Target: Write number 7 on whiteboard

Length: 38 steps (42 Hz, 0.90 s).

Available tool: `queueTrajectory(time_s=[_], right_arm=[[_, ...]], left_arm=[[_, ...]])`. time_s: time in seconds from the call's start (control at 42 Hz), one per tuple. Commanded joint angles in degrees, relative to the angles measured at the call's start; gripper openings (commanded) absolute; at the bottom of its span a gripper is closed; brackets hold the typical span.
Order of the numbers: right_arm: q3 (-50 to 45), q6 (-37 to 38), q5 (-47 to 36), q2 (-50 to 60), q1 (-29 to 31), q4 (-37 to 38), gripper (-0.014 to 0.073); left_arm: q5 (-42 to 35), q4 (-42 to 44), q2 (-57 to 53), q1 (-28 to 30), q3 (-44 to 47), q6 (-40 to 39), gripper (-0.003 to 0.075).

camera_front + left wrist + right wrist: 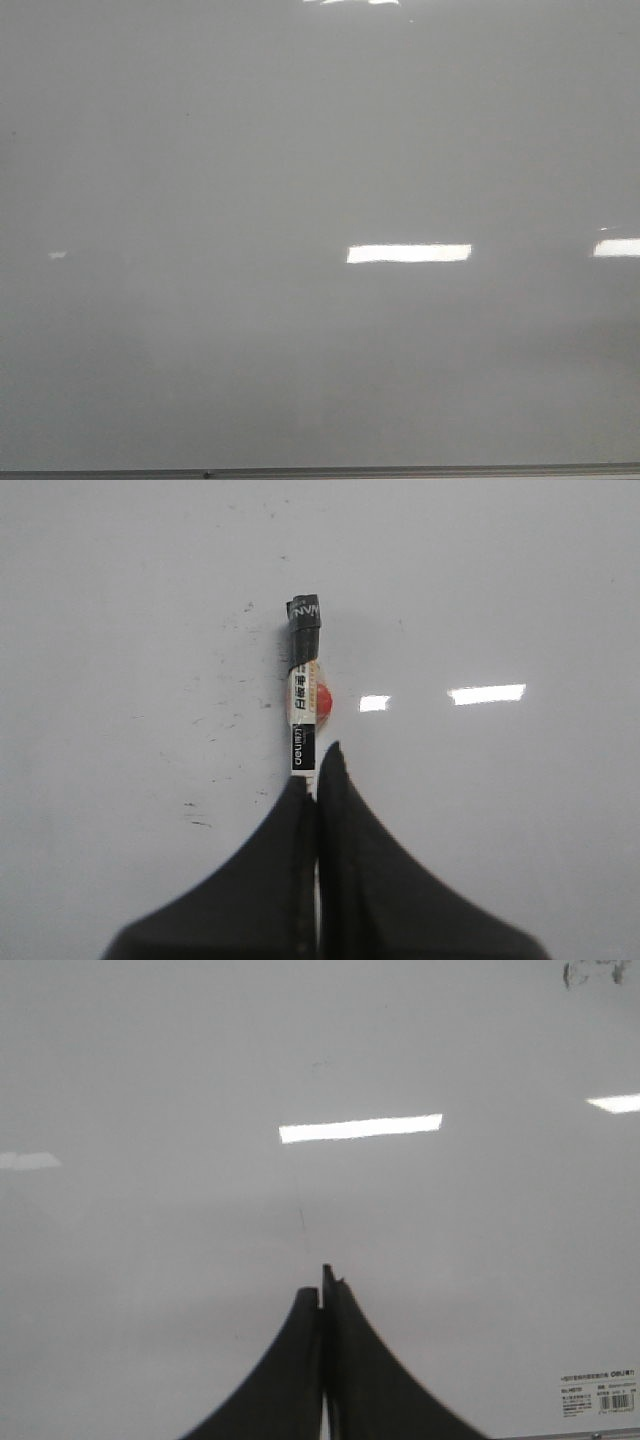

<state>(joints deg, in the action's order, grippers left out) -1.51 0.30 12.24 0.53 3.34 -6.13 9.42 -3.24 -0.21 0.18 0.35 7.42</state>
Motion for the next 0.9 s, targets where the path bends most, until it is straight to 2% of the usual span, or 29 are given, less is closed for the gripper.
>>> queueTrajectory(time_s=[0.0, 0.214, 0.333, 0.405, 0.524, 0.714, 0.881], right_arm=[[0.2, -0.3, -6.4, 1.1, 0.4, 0.5, -0.0068], [0.6, -0.3, -10.1, 1.1, 0.3, 0.5, -0.0068], [3.8, -0.3, -7.7, 1.1, 0.3, 0.5, -0.0068], [7.0, -0.3, -5.3, 1.1, 0.3, 0.5, -0.0068], [13.8, -0.3, 1.3, 0.3, 0.3, 0.5, -0.0066], [22.3, -0.3, 8.2, -6.4, 0.3, 0.5, -0.0066], [26.0, -0.3, 10.5, -13.3, 0.3, 0.5, -0.0066]], left_arm=[[-6.2, 0.0, -0.9, 0.0, 0.2, -0.4, -0.0020], [-8.8, 0.2, -0.9, 0.4, 0.2, -0.4, -0.0020], [-16.0, -0.2, -0.9, 0.4, -0.7, -0.4, -0.0020], [-17.3, -0.2, -0.9, 0.4, -3.4, -0.4, -0.0020], [-13.2, -0.2, 0.2, 0.4, -9.5, -0.4, -0.0020], [0.0, 0.0, 7.4, 0.4, -19.2, -0.4, -0.0020], [2.4, 0.0, 15.3, 0.4, -22.5, -0.4, -0.0020]])
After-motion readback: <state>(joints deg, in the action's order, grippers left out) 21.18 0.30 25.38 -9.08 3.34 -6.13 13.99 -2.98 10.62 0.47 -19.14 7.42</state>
